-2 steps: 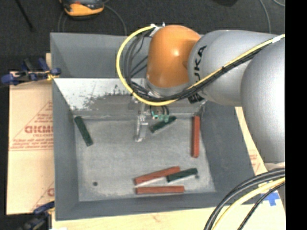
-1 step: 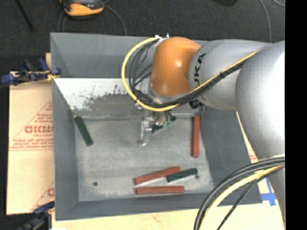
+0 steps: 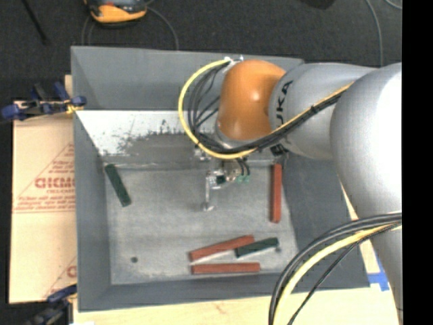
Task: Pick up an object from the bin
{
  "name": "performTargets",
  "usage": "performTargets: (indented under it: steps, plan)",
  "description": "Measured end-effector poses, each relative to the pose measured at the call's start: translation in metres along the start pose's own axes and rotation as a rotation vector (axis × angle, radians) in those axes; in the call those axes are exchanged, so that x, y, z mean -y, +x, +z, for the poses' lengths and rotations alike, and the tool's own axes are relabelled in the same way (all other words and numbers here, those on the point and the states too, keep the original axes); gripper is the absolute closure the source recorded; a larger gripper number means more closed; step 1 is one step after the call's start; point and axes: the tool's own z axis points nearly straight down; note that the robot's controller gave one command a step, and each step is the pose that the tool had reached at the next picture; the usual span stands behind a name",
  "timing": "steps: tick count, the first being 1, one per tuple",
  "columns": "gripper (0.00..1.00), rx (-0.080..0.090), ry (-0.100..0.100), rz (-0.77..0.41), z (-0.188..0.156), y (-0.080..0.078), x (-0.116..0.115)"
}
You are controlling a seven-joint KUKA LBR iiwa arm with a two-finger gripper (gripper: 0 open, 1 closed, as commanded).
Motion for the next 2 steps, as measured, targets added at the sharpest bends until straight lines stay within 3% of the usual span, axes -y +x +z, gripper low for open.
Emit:
performTargets:
  steps: [1,2]
  plan:
    - [0.00,0.015,0.000,-0.055,0.010,-0.008,0.049]
    - [0.00,0.007,0.002,-0.122,0.023,0.001,0.079]
